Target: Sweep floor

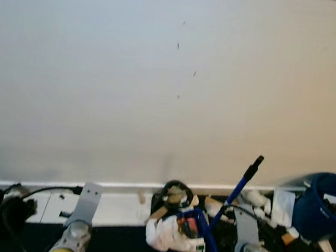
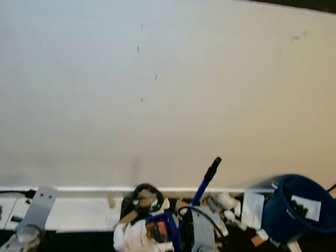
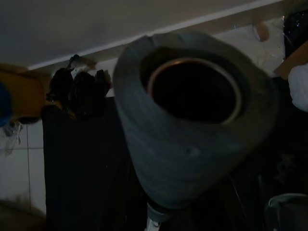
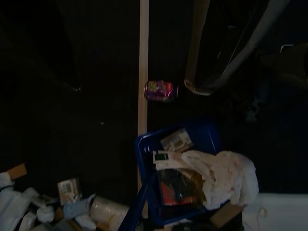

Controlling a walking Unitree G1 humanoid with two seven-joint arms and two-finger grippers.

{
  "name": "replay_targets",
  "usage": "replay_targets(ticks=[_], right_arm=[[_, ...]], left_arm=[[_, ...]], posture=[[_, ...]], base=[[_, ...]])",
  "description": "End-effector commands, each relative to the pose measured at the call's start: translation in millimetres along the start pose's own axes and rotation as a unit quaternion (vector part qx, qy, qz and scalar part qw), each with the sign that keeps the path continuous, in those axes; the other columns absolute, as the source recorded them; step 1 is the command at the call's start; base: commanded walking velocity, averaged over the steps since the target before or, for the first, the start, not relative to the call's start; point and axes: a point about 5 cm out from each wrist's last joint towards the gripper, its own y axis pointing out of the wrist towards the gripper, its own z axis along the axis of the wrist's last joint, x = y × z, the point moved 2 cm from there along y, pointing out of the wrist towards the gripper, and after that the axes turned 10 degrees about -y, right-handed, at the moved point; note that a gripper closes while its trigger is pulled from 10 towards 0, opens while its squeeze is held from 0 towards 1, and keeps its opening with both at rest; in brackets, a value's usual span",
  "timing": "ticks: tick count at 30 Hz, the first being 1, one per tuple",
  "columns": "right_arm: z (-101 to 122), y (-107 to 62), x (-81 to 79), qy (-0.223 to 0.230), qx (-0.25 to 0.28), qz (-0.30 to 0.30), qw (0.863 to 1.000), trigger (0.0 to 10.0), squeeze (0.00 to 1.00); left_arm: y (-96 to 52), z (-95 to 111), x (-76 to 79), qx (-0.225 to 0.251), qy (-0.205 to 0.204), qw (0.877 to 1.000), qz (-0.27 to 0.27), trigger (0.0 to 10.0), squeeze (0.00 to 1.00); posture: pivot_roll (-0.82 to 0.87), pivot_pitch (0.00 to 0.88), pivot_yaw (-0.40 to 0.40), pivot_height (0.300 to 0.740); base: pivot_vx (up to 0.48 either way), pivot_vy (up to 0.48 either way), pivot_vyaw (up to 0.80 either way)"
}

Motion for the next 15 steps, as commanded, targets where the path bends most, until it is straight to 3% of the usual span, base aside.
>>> replay_targets(ticks=[1,2,3,5,7,9,11,13,15], right_arm=[[0,-0.1,1.1,-0.001,0.003,-0.002,1.000,10.0,0.00],[0,-0.1,0.9,-0.001,0.003,-0.001,1.000,10.0,0.00],[0,-0.1,0.9,-0.001,0.003,-0.001,1.000,10.0,0.00],[-1,-0.2,2.2,-0.001,0.003,-0.001,1.000,10.0,0.00],[-1,-0.2,2.2,-0.001,0.003,-0.001,1.000,10.0,0.00],[-3,-0.3,4.1,0.000,0.002,-0.002,1.000,10.0,0.00],[-4,-0.4,4.7,0.000,0.001,-0.002,1.000,10.0,0.00],[-5,-0.5,5.2,0.000,0.000,-0.003,1.000,10.0,0.00],[-7,-0.6,5.4,-0.001,-0.002,-0.003,1.000,10.0,0.00]], left_arm=[[-1.6,-27,-11.6,-0.056,0.012,0.998,0.018,10.0,0.00],[-7.2,-57,-12.2,-0.153,0.059,0.986,-0.021,10.0,0.00],[-7.2,-57,-12.2,-0.153,0.059,0.986,-0.021,10.0,0.00],[-19.5,-90,-14.2,-0.260,0.109,0.957,-0.072,10.0,0.00],[-19.5,-90,-14.2,-0.260,0.109,0.957,-0.072,10.0,0.00],[-28.2,-110,-25.2,-0.312,0.162,0.932,-0.086,10.0,0.00],[-30.5,-115,-30.3,-0.324,0.177,0.926,-0.084,10.0,0.00],[-33.4,-122,-35.4,-0.336,0.179,0.921,-0.078,10.0,0.00],[-39.4,-134,-36.0,-0.359,0.123,0.922,-0.073,10.0,0.00]], posture=[[0.16,0.000,-0.084,0.740],[0.17,0.000,-0.086,0.740],[0.17,0.000,-0.086,0.740],[0.17,0.000,-0.084,0.740],[0.17,0.000,-0.084,0.740],[0.17,0.000,-0.084,0.740],[0.17,0.000,-0.084,0.740],[0.18,0.000,-0.085,0.740],[0.18,0.000,-0.087,0.740]], base=[[0.000,0.000,0.00],[0.000,0.000,0.00],[0.000,0.000,0.00],[0.000,0.000,0.00],[0.000,0.000,0.00],[0.000,0.000,0.00],[0.000,0.000,0.00],[0.000,0.000,0.00],[0.000,0.000,0.00]])
